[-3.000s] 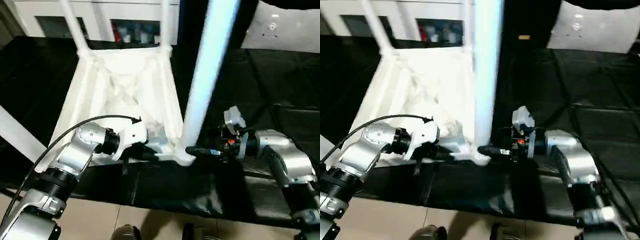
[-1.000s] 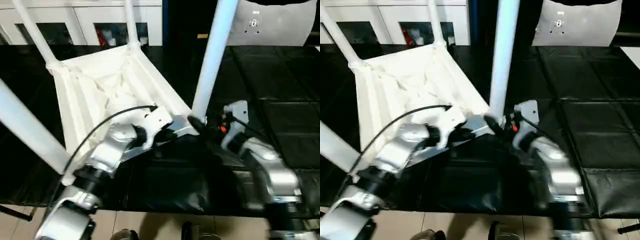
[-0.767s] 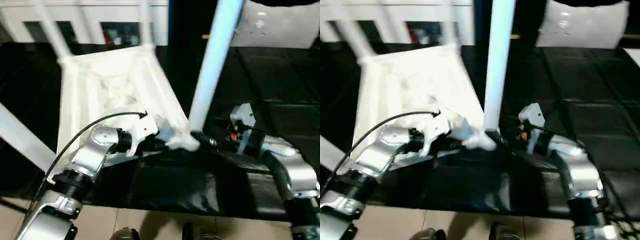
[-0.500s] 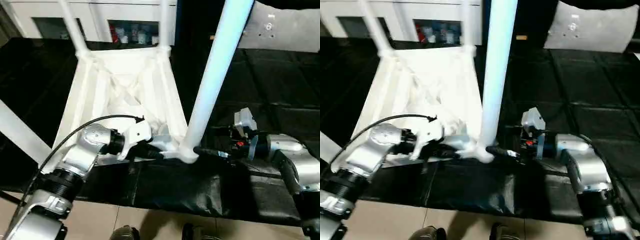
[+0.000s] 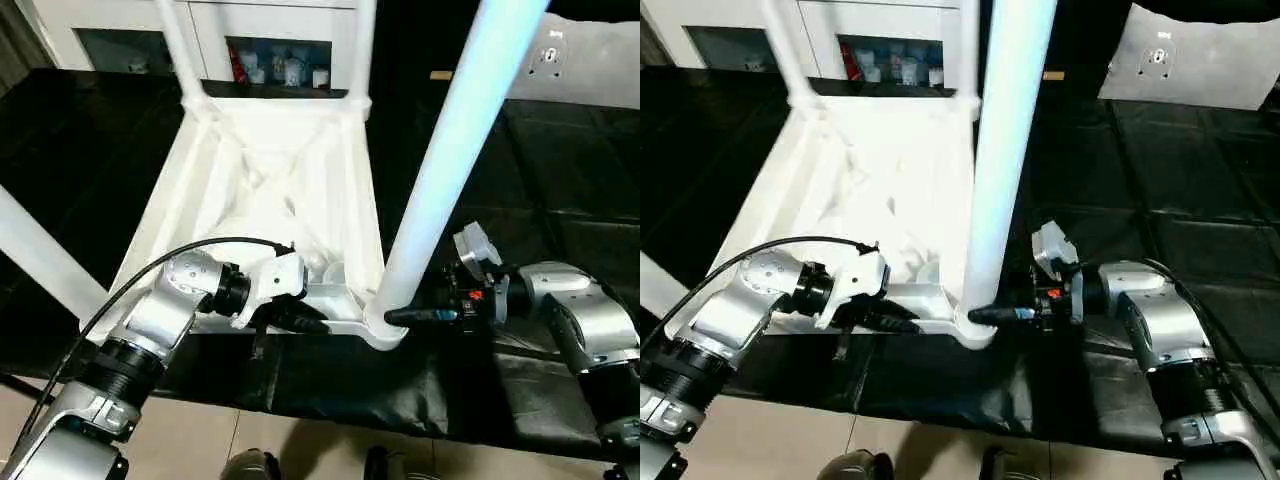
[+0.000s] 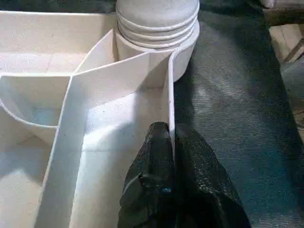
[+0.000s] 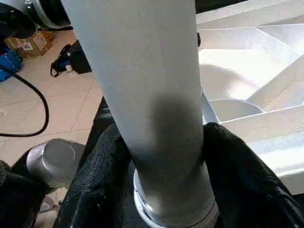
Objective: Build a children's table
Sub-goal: Rotate leg to tighten
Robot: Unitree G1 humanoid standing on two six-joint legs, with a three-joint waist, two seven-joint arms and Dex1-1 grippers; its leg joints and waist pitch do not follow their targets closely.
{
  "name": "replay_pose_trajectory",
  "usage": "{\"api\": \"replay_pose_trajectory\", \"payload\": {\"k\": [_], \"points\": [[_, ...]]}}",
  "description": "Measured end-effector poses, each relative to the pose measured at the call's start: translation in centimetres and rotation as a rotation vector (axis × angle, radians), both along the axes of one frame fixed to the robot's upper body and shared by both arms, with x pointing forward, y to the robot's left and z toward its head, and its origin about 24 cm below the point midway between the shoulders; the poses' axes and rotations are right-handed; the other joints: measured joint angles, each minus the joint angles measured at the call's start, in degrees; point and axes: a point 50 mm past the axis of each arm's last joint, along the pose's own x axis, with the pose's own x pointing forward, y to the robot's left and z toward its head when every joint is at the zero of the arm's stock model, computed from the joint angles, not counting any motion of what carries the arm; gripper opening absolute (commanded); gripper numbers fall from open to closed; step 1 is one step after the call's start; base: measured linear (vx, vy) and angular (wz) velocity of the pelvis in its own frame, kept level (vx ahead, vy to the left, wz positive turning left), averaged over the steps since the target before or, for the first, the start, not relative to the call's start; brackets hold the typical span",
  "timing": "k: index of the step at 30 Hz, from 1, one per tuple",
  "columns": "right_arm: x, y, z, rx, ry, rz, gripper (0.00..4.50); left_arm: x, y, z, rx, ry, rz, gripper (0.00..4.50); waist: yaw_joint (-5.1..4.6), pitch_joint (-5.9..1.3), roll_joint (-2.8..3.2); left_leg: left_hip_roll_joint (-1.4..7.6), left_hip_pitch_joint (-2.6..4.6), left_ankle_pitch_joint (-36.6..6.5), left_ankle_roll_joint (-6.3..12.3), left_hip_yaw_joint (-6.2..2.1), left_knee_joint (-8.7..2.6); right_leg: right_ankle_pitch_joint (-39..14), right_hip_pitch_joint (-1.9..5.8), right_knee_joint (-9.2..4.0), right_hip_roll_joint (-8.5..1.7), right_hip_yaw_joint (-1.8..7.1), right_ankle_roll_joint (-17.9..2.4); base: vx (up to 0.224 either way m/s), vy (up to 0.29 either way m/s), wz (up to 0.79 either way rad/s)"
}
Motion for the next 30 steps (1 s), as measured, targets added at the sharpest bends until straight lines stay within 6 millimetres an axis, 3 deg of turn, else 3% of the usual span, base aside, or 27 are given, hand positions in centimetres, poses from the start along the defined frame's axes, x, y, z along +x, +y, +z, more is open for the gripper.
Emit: {"api": "replay_pose_trajectory", "payload": {"k": [8,10,13,16,19,24,28,29,30], "points": [[-0.1,0.0,-0.1,0.007,0.028,-0.009,1.98,0.0,-0.3,0.0,-0.013,0.006,0.005,0.0,-0.04,0.02,-0.02,0.0,0.02,0.0,-0.01,0.03,-0.02,0.0,0.01,0.0,0.0,0.03,0.0,0.0,0.0,0.0],[-0.7,0.0,-0.4,0.028,0.048,-0.061,1.98,0.1,-0.7,-0.2,-0.03,0.028,0.038,0.0,0.43,0.0,0.01,0.0,0.06,0.0,-0.01,0.06,-0.05,0.0,0.06,0.0,-0.03,0.04,0.0,0.0,0.0,0.0],[-0.8,-0.1,-0.5,0.043,0.042,-0.179,1.98,0.5,-1.1,-0.3,-0.045,0.034,0.11,0.0,0.1,0.01,0.0,0.02,0.17,-0.2,-0.28,0.25,-0.04,0.0,0.07,0.0,-0.06,0.11,0.0,0.0,0.0,0.0],[-0.6,0.6,-0.9,0.07,0.021,-0.384,1.98,1.0,-1.6,-0.4,-0.057,0.024,0.225,0.0,-1.29,0.03,-0.06,0.04,0.26,-0.2,-0.29,0.37,-0.03,-0.1,0.17,-0.04,-0.1,0.12,0.1,0.0,0.0,0.0],[0.4,1.8,-1.1,0.098,0.001,-0.647,1.98,1.8,-2.9,-0.4,-0.074,0.002,0.364,0.0,-3.59,0.04,-0.07,0.04,0.34,-0.2,-0.3,0.37,0.02,-0.1,0.19,-0.34,-0.23,-0.2,0.2,0.0,0.0,0.0],[1.9,4.1,-1.0,0.114,-0.013,-0.964,1.98,2.7,-5.0,-0.4,-0.088,-0.025,0.535,0.0,-5.9,-0.03,0.21,0.04,0.2,-0.2,-0.29,0.13,-0.13,-0.1,0.4,-1.51,-0.25,-0.82,0.2,0.0,0.0,0.0],[3.2,5.0,-0.7,0.142,0.017,-1.155,1.98,3.4,-6.6,-0.2,-0.091,-0.071,0.623,0.0,-7.22,0.03,0.64,0.04,-0.08,-0.2,-0.28,-0.26,-0.1,-0.1,0.88,-2.7,-0.45,-1.73,0.2,0.0,0.0,0.0],[3.3,5.0,-0.7,0.151,0.022,-1.175,2.33,3.4,-6.9,-0.2,-0.094,-0.073,0.63,0.0,-7.3,0.03,0.74,0.02,-0.08,-0.2,-0.27,-0.27,-0.14,-0.1,0.99,-2.89,-0.45,-1.74,0.2,0.0,0.0,0.0],[3.3,5.0,-0.7,0.158,0.021,-1.183,2.33,3.4,-7.0,-0.2,-0.097,-0.074,0.63,0.0,-7.34,0.02,0.81,-0.06,-0.09,-0.2,-0.22,-0.26,-0.2,-0.1,1.04,-3.01,-0.47,-1.64,0.2,0.0,0.0,0.0]]}}
